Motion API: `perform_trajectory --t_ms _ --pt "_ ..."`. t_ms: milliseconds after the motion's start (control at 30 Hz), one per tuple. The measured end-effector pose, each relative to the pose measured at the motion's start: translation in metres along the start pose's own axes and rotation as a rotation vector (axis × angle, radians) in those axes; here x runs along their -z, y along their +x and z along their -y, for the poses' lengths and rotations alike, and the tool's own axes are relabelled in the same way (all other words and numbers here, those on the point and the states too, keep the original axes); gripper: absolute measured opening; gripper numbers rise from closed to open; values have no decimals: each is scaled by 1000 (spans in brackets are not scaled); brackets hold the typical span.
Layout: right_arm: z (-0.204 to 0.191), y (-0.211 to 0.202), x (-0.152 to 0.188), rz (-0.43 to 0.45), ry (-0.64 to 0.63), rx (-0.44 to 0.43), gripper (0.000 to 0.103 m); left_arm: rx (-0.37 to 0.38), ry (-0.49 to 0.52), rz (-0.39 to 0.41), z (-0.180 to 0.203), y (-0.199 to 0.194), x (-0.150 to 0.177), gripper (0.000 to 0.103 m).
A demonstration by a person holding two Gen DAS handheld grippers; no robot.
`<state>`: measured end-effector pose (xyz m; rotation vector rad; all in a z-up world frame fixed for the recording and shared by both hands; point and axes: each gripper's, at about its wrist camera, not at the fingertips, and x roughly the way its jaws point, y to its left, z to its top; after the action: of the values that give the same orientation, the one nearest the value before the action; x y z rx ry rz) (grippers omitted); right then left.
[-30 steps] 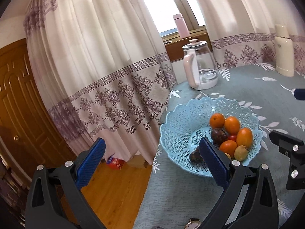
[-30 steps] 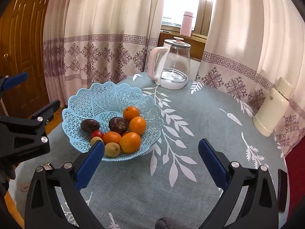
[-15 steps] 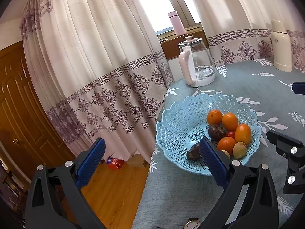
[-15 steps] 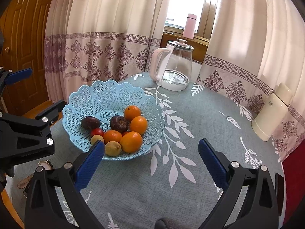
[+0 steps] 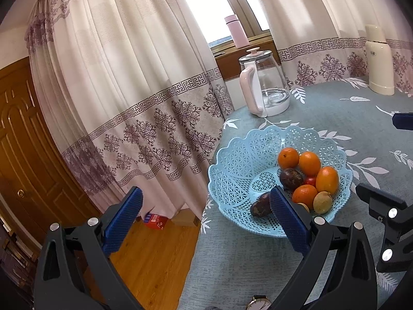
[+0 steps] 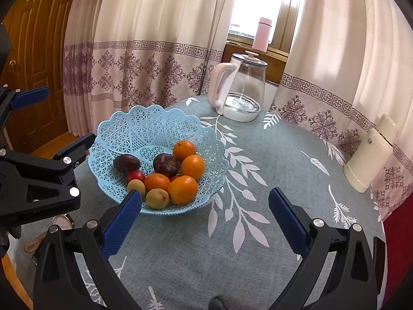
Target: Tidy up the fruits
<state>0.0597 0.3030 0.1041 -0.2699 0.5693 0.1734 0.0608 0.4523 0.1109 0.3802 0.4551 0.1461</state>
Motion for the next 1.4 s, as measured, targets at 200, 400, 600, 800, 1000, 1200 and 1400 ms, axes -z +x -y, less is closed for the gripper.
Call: perform_trajectory --t_ms 200,400,600,800,1000,1200,1400 --pt "-1 0 0 -2 0 -3 98 0 -1 0 0 0 -1 100" --pt "-2 1 0 -4 -3 -8 98 1 0 1 0 0 -1 100" --pt "-2 1 1 -4 -2 -8 98 3 3 2 1 -1 -1 100" --pt "-2 2 1 -7 -2 -9 98 4 4 -2 2 -1 0 100" --pt "-4 5 3 -14 -3 -5 98 4 5 -2 2 -1 0 100" --pt "-4 7 3 -20 -4 -9 98 4 5 -3 2 0 0 100" --pt "-4 7 3 -20 -4 -9 98 6 7 -4 3 1 2 100"
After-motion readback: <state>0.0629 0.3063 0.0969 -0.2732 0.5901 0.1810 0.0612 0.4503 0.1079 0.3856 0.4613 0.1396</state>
